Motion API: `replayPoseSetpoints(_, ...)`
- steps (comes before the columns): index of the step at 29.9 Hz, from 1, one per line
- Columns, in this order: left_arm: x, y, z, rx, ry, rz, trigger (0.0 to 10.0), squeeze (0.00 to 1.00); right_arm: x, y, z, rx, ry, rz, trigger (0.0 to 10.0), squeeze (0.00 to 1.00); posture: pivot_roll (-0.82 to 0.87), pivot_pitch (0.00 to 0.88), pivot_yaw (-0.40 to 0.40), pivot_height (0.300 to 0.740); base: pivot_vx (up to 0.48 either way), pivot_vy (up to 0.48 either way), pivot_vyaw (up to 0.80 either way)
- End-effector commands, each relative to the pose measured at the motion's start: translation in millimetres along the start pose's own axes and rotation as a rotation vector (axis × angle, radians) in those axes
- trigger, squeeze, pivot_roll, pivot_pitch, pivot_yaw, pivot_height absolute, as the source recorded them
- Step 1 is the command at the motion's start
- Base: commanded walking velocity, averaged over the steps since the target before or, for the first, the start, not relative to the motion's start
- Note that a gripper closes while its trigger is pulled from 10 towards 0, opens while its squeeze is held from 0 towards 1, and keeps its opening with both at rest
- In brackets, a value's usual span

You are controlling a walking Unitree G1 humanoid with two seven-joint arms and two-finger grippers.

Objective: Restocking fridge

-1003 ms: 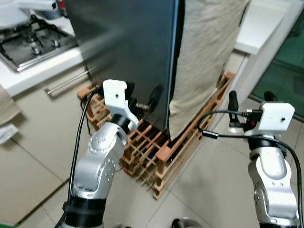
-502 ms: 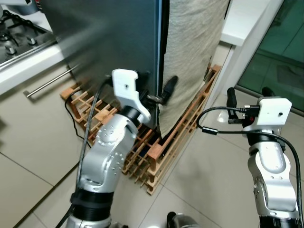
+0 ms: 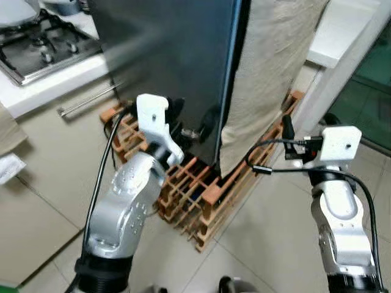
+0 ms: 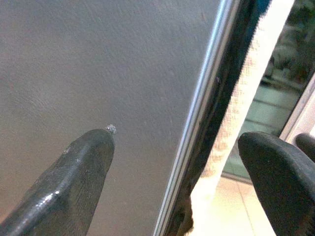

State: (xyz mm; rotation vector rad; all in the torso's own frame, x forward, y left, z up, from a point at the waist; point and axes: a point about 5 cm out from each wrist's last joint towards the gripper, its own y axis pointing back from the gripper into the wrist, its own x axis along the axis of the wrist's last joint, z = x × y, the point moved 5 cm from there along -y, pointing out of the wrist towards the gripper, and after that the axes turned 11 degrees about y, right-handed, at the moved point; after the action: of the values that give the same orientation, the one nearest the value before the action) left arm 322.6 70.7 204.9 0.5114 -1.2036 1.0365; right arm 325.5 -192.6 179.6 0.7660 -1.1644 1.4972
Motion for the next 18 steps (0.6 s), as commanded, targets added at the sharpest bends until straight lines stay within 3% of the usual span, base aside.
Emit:
replayPoseSetpoints(1, -0.3, 6.7, -4.3, 0.015, -0.005, 0.014, 10.0, 0.00, -3.6, 2.0, 3.9, -0.009, 0.006, -0.006, 10.0, 0.00, -0.12, 0.064, 0.013, 0.740, 0.000, 0.000, -0.79)
replayPoseSetpoints(4, 4.6, 15.2, -12.7, 0.056, -0.006, 0.045, 10.0, 0.00, -4.3, 1.4, 4.6, -0.007, 0.008, -0.006, 10.0, 0.00, -0.12, 0.062, 0.009, 0.740, 0.000, 0.000, -0.79)
replayPoseSetpoints(8, 7.7, 12.9, -14.3, 0.061, -0.014, 0.055, 10.0, 0.00, -3.6, -1.6, 3.0, 0.005, 0.004, 0.005, 10.0, 0.00, -0.10, 0.056, -0.002, 0.740, 0.000, 0.000, -0.69)
replayPoseSetpoints(14, 17.7, -5.5, -5.0, 0.040, -0.005, 0.097, 10.0, 0.00, 2.7, -7.0, -1.3, 0.003, -0.005, 0.030, 10.0, 0.00, -0.11, 0.057, 0.000, 0.740, 0.000, 0.000, 0.00)
replayPoseSetpoints(18, 21.6, -11.3, 8.3, -0.021, 0.062, 0.082, 10.0, 0.00, 4.0, -6.5, -0.5, -0.003, -0.007, 0.037, 10.0, 0.00, -0.12, 0.061, 0.009, 0.740, 0.000, 0.000, 0.00)
